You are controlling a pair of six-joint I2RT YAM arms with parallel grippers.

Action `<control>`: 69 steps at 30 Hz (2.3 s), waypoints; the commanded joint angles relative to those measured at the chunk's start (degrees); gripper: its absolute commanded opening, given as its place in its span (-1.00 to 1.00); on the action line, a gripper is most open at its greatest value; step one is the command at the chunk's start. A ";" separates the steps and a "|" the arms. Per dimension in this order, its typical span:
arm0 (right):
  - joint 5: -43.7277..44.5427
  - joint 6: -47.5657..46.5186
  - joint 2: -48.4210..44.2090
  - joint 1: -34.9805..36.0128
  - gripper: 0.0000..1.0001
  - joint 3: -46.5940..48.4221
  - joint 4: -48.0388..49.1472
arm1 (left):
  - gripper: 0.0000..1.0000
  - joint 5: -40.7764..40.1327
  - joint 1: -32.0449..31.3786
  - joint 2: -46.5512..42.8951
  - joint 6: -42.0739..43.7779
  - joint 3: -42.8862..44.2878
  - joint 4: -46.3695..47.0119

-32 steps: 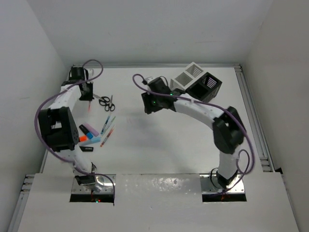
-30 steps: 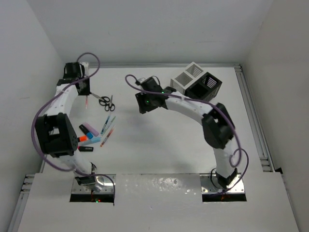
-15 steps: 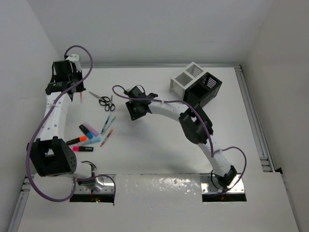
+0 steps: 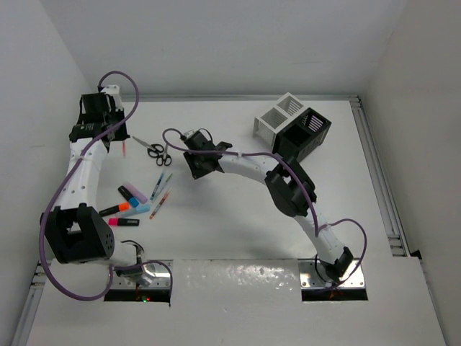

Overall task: Sort the stationery into containers
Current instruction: Close the pen cap on the pen.

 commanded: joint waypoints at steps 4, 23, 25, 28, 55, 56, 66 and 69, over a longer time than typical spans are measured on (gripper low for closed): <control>0.98 0.23 0.66 0.69 -0.40 -0.21 3.27 | -1.00 0.01 -0.38 -2.20 -0.70 -1.49 1.49; 4.05 1.28 3.38 1.21 -0.54 0.31 1.70 | -1.00 -0.16 -0.38 -2.72 -0.17 -1.85 1.76; 5.98 1.37 3.65 1.30 -0.57 0.75 0.82 | -1.00 -1.66 -0.29 -2.72 -0.17 -1.76 1.76; 7.92 1.64 3.12 1.22 -0.60 -0.13 0.02 | -1.00 -1.74 -0.38 -2.72 -0.17 -1.67 1.76; 7.31 -2.23 0.48 0.69 -0.61 -7.42 -3.23 | -1.00 7.05 -2.05 -2.55 1.24 1.31 1.58; 7.31 -2.23 0.66 0.78 -0.61 -7.60 -3.32 | -1.00 7.04 -2.05 -2.55 1.24 1.40 1.50; 9.94 -3.99 1.63 1.13 -1.00 -7.16 -6.13 | -1.00 7.74 -2.05 -2.90 2.38 2.72 1.23; 9.95 -5.39 -0.21 0.95 -1.00 -7.51 -5.69 | -1.00 9.06 -2.05 -2.90 2.64 2.90 1.14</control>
